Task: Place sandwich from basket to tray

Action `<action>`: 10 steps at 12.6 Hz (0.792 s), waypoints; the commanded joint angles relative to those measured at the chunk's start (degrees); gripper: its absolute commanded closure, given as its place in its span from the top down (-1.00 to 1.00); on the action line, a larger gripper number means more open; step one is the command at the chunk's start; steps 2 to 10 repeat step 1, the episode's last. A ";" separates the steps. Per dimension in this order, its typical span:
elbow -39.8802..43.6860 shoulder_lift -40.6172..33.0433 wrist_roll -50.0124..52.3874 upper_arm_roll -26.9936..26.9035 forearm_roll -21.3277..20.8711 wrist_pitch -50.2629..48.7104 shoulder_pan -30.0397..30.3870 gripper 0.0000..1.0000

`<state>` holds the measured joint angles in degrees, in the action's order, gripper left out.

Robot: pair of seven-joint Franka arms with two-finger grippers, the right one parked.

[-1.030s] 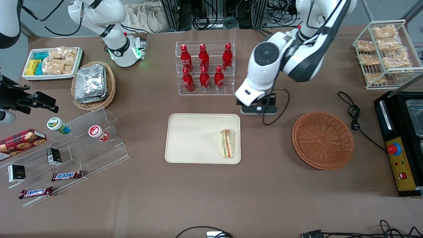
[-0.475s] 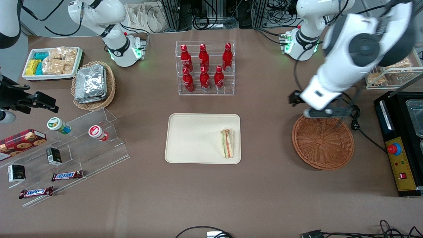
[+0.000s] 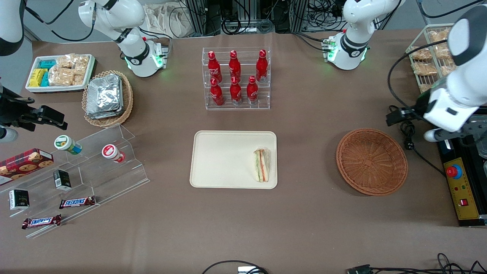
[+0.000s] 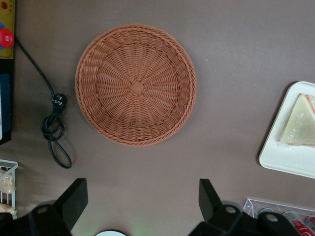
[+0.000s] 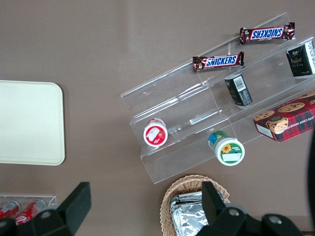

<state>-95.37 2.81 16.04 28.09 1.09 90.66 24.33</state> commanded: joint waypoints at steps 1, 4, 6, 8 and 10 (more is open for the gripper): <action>3.35 2.20 -0.22 0.91 0.32 -2.51 0.81 1.00; 3.35 2.20 -0.22 0.91 0.32 -2.51 0.81 1.00; 3.35 2.20 -0.22 0.91 0.32 -2.51 0.81 1.00; 3.35 2.20 -0.22 0.91 0.32 -2.51 0.81 1.00; 3.35 2.20 -0.22 0.91 0.32 -2.51 0.81 1.00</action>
